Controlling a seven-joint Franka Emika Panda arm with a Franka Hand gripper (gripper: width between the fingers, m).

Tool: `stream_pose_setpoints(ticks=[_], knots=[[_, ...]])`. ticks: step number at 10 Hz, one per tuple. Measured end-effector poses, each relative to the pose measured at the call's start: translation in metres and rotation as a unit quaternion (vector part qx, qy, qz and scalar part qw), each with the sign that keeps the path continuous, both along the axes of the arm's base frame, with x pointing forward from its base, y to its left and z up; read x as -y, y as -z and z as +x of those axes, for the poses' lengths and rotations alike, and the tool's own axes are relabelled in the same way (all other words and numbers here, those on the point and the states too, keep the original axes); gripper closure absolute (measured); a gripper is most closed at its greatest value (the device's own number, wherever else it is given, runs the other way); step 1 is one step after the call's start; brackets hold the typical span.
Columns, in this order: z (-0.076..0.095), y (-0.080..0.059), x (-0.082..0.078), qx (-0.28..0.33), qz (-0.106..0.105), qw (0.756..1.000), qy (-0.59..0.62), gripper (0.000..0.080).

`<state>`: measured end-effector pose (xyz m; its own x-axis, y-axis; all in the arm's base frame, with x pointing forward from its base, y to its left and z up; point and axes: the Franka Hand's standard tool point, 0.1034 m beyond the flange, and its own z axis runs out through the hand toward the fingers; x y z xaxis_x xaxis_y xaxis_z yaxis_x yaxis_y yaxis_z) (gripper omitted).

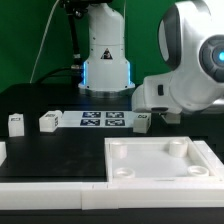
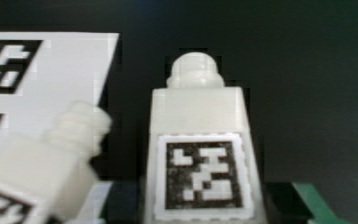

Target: Assemble one leg

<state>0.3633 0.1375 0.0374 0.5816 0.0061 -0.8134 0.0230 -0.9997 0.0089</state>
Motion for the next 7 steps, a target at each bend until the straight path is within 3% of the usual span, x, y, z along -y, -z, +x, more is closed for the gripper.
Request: stream_pose_setpoints(ticks=[3,5,6,7], knots=[[0.035,-0.033,0.009,0.044,0.002,0.999,0.016,0.0509],[0.041,-0.027,0.008,0.074,0.005,0.997,0.017,0.0509],[0.050,-0.026,0.005,0.138,0.010,0.990,0.020,0.0509],[0.046,-0.029,0.006,0.176,0.012,0.984,0.021,0.0509]])
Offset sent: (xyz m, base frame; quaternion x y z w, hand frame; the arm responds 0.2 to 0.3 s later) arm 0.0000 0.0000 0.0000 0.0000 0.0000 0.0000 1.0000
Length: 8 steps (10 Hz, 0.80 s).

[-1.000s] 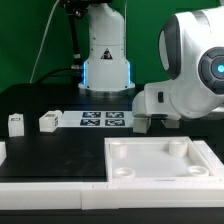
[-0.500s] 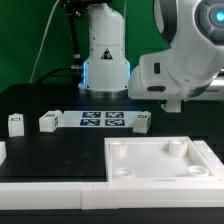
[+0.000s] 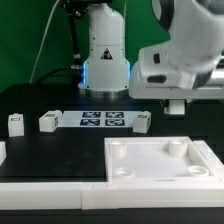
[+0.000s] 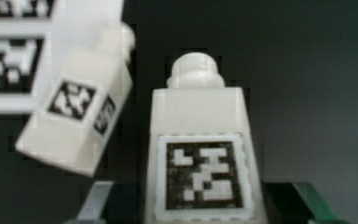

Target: Assemble one leg

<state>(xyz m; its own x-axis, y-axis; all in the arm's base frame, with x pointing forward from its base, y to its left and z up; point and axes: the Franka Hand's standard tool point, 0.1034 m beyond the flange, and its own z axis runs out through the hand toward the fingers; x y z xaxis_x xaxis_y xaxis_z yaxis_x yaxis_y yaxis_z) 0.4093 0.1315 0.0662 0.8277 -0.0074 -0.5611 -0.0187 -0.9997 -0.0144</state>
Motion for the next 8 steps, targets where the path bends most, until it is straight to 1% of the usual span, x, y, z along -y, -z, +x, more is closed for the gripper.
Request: stream_pose_setpoints(ticks=[1,2,3,4,5,6,7,8], knots=[[0.005,0.004,0.001,0.056,0.005,0.998,-0.002,0.0509],[0.004,0.011,0.014,0.083,0.011,0.996,-0.019,0.0509],[0.012,0.007,0.021,0.119,0.008,0.993,-0.021,0.0509],[0.020,-0.009,0.023,0.152,0.011,0.988,-0.019,0.0509],[0.030,-0.020,0.023,0.201,0.015,0.979,-0.017,0.0509],[0.032,-0.025,0.023,0.220,0.016,0.975,-0.016,0.0509],[0.041,-0.025,0.021,0.268,0.019,0.963,-0.015,0.0509],[0.039,-0.023,0.021,0.300,0.021,0.954,-0.016,0.0509]])
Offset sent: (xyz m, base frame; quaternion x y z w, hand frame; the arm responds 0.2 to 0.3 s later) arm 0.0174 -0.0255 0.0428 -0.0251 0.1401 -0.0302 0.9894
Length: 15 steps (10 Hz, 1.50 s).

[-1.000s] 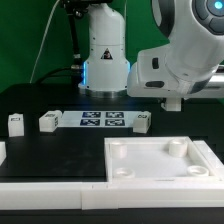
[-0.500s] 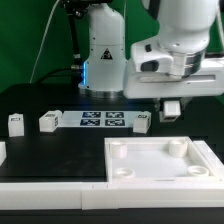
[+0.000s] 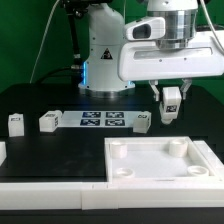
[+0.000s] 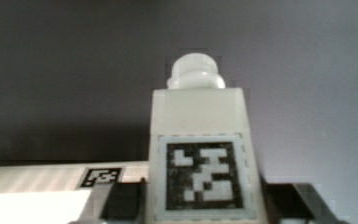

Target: Assemble one leg

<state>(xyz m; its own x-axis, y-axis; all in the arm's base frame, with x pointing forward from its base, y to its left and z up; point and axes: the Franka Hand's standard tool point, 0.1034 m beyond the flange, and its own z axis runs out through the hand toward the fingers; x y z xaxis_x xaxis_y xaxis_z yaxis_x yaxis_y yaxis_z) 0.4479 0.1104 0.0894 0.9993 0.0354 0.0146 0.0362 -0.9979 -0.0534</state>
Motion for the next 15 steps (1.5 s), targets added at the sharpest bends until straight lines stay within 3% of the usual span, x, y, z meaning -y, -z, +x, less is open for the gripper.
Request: stream_pose_setpoints(ticks=[2,6,10,15], knots=[[0.003,-0.005,-0.001,0.024,0.002,1.000,-0.006,0.0509],[0.066,-0.037,-0.001,0.049,0.011,0.999,0.002,0.0509],[0.139,-0.037,-0.021,0.011,0.016,1.000,0.024,0.0508],[0.148,-0.036,-0.023,0.055,0.020,0.998,0.025,0.0508]])
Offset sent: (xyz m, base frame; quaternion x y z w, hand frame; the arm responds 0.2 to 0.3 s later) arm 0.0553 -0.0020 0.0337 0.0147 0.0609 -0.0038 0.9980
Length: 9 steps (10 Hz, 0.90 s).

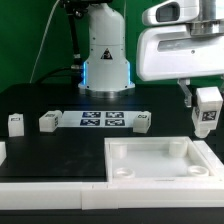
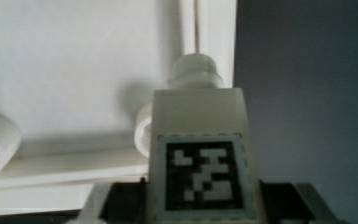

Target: Assemble one leg

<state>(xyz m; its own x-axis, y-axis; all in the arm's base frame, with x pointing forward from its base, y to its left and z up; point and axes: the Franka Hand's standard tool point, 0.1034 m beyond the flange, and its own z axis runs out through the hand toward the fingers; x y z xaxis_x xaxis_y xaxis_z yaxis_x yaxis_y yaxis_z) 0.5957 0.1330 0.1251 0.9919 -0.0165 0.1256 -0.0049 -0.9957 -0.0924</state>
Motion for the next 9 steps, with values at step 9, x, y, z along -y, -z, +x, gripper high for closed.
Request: stream_pose_setpoints(ticks=[9], knots=[[0.001,0.024,0.026,0.146,-0.025,0.987,-0.066,0.0508]])
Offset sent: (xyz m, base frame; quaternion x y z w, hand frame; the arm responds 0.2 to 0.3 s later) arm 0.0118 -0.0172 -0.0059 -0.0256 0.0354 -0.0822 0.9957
